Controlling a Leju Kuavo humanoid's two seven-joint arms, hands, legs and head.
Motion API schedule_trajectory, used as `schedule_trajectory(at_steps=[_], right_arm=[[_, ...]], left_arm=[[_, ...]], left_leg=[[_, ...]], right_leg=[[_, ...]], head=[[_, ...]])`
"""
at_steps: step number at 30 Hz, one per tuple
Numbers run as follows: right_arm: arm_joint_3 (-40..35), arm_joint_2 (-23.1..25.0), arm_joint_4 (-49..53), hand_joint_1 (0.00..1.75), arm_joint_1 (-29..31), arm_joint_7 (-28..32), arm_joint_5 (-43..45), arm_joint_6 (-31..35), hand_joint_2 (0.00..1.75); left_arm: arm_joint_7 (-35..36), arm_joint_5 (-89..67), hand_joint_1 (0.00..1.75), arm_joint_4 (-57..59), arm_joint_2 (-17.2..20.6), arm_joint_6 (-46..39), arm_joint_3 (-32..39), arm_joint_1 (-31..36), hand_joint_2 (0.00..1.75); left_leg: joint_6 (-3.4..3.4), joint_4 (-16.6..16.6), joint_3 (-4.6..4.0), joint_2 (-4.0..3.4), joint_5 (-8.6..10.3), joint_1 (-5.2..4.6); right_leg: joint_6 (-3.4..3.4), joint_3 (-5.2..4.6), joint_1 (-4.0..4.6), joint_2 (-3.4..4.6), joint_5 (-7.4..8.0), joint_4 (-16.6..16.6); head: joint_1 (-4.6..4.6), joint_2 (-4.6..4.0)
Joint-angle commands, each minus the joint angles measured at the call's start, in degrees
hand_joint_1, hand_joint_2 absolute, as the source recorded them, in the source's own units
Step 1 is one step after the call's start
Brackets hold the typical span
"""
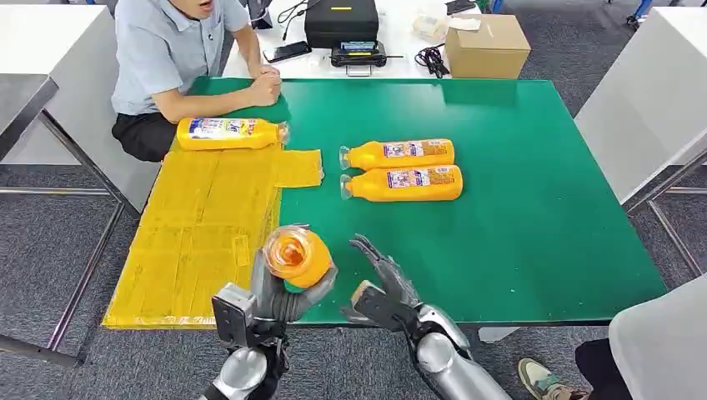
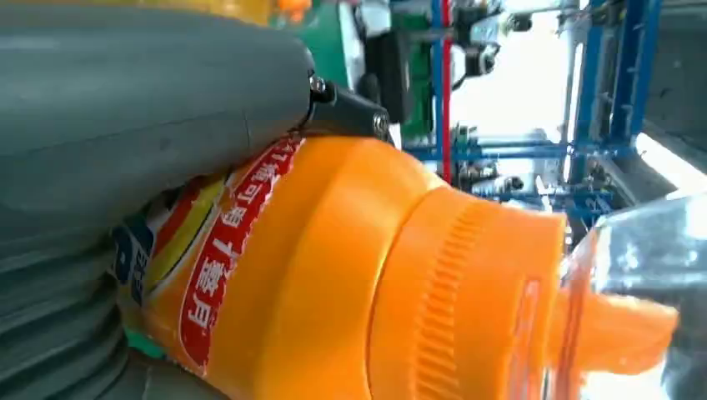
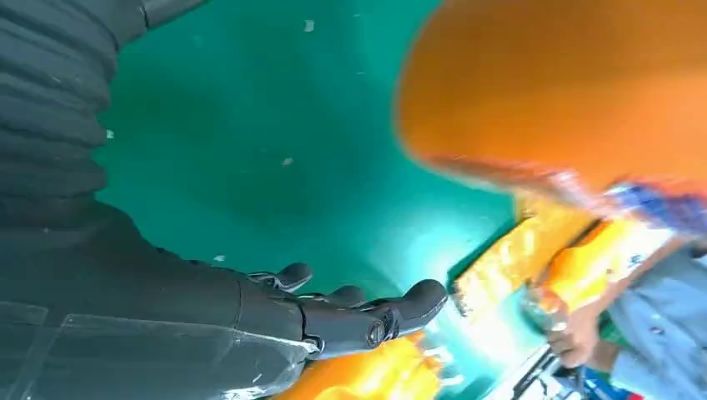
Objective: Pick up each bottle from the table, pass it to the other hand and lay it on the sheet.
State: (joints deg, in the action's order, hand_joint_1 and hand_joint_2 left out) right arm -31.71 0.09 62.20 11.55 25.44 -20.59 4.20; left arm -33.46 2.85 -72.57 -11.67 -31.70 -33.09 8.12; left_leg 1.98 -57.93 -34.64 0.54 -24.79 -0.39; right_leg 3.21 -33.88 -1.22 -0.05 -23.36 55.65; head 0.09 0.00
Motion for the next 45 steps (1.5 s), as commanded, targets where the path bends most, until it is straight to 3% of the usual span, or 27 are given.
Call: schedule_trajectory(at_steps=[1,3,6,10,12,14,19,20,24,28,30,33,34,35,36,41,43,45], right_arm=[[4.48,0.02,-2.29,0.0,-0.07,0.86,-1.67,1.37,1.75],[4.48,0.02,-2.29,0.0,-0.07,0.86,-1.67,1.37,1.75],[5.25,0.85,-2.74,0.0,0.43,1.98,-3.07,2.6,1.75],[5.79,1.17,-0.17,0.0,-0.66,2.45,-4.4,3.52,1.75],[6.02,1.21,1.58,0.0,-1.78,2.61,-4.28,3.15,1.75],[6.01,1.26,1.84,0.0,-1.96,2.74,-4.16,2.93,1.75],[5.28,1.68,1.15,0.0,-1.77,3.07,-3.93,1.48,1.75],[4.98,1.85,0.41,0.0,-1.37,3.33,-3.82,0.85,1.75],[4.86,2.03,0.02,0.0,-1.18,3.3,-3.84,0.78,1.75],[4.67,2.07,-0.85,0.0,-1.02,3.53,-3.57,0.06,1.75],[4.86,1.99,-1.16,0.0,-1.21,3.44,-3.51,-0.06,1.75],[5.41,2.02,-1.61,0.0,-1.35,3.43,-3.48,-0.39,1.75],[5.54,2.17,-1.8,0.0,-1.2,3.43,-3.46,-0.51,1.75],[5.65,2.3,-1.9,0.0,-1.06,3.47,-3.37,-0.57,1.75],[5.66,2.33,-1.87,0.0,-0.97,3.47,-3.37,-0.57,1.75],[5.8,2.68,-2.09,0.0,-0.57,3.4,-3.59,-0.71,1.75],[5.92,2.77,-2.17,0.0,-0.53,3.37,-3.64,-0.76,1.75],[6.15,2.98,-2.36,0.0,-0.38,3.35,-3.63,-0.82,1.75]], left_arm=[[1.01,-29.09,1.75,4.26,-1.26,-8.3,11.59,0.96,1.75],[1.01,-29.09,1.75,4.26,-1.26,-8.3,11.59,0.96,1.75],[-2.85,-52.65,1.75,1.18,-7.81,-8.3,27.55,-1.11,1.75],[-1.35,-66.43,1.75,0.51,-8.05,-8.3,34.77,-0.09,1.75],[3.6,-76.87,1.75,1.26,-6.58,-8.3,36.46,0.88,1.75],[5.16,-78.71,1.75,2.17,-5.72,-8.3,36.16,1.31,1.75],[18.05,-85.36,1.75,13.84,3.13,-6.11,30.08,7.96,1.75],[24.61,-90.42,1.75,20.35,4.15,-8.3,26.88,9.47,1.75],[25.11,-90.4,1.75,21.65,5.06,-8.3,25.95,10.16,1.75],[29.26,-90.28,1.75,31.73,6.75,-8.3,23.14,14.12,1.75],[28.05,-87.89,1.75,34.75,6.68,-8.3,22.91,14.97,1.75],[27.46,-84.58,1.45,40.51,5.84,-8.3,21.44,17.06,1.75],[27.69,-83.63,1.19,42.9,5.41,-7.68,21.03,18.22,1.75],[27.87,-83.49,0.45,44.16,5.26,-6.01,20.55,18.94,1.75],[27.87,-83.49,0.31,44.17,5.13,-5.91,20.5,19.07,1.75],[28.97,-82.77,0.31,45.4,5.05,-2.85,19.71,19.97,1.75],[29.67,-82.49,0.14,45.87,5.19,-1.64,19.53,20.19,1.75],[30.86,-82.21,0.19,46.79,5.24,0.99,19.33,20.73,1.75]], left_leg=[[-0.13,0.03,0.25,-0.13,-0.08,0.08],[-0.11,0.03,0.21,-0.08,-0.07,0.06],[-0.16,0.04,0.35,-0.16,-0.11,0.11],[-0.07,0.0,0.11,-0.14,-0.05,0.07],[-0.09,0.02,0.2,-0.21,-0.08,0.07],[-0.1,0.03,0.18,-0.2,-0.05,0.05],[-0.09,0.08,0.19,-0.03,0.01,0.04],[-0.14,0.12,0.33,-0.09,-0.02,0.07],[-0.1,0.06,0.2,-0.05,0.01,0.07],[-0.14,0.07,0.25,0.01,0.02,0.12],[-0.15,0.08,0.29,0.0,0.02,0.09],[-0.14,0.08,0.25,0.02,0.03,0.07],[-0.18,0.08,0.33,0.03,0.0,0.11],[-0.15,0.06,0.25,0.08,0.03,0.09],[-0.1,0.04,0.13,0.09,0.06,0.05],[-0.19,0.01,0.3,-0.06,-0.01,0.13],[-0.17,0.04,0.33,-0.14,0.0,0.11],[-0.13,0.05,0.33,-0.07,0.04,0.07]], right_leg=[[-0.16,0.24,0.09,0.09,-0.04,-0.05],[-0.13,0.2,0.07,0.05,-0.04,-0.04],[-0.2,0.34,0.13,0.09,-0.06,-0.08],[-0.1,0.09,0.07,0.12,0.0,-0.01],[-0.12,0.17,0.08,0.16,-0.02,-0.03],[-0.12,0.13,0.05,0.12,-0.02,-0.02],[-0.12,0.15,0.05,-0.01,-0.01,-0.05],[-0.18,0.27,0.08,0.04,-0.02,-0.08],[-0.12,0.17,0.06,0.0,-0.02,-0.03],[-0.15,0.27,0.1,-0.06,-0.04,-0.07],[-0.16,0.29,0.08,-0.03,-0.05,-0.05],[-0.14,0.27,0.07,-0.06,-0.05,-0.05],[-0.19,0.35,0.1,-0.08,-0.07,-0.06],[-0.15,0.28,0.08,-0.12,-0.06,-0.05],[-0.1,0.15,0.04,-0.1,-0.03,-0.02],[-0.2,0.33,0.13,0.03,-0.03,-0.04],[-0.19,0.34,0.1,0.12,0.01,-0.04],[-0.13,0.33,0.06,0.06,0.01,-0.03]], head=[[0.0,0.0],[0.0,0.0],[-0.02,0.0],[0.0,0.0],[0.0,0.0],[0.0,0.0],[0.0,0.0],[0.0,0.0],[0.0,0.0],[0.02,0.0],[0.0,0.0],[0.0,0.0],[0.0,0.0],[0.0,0.0],[0.0,0.0],[0.0,0.0],[0.0,0.0],[0.0,0.0]])
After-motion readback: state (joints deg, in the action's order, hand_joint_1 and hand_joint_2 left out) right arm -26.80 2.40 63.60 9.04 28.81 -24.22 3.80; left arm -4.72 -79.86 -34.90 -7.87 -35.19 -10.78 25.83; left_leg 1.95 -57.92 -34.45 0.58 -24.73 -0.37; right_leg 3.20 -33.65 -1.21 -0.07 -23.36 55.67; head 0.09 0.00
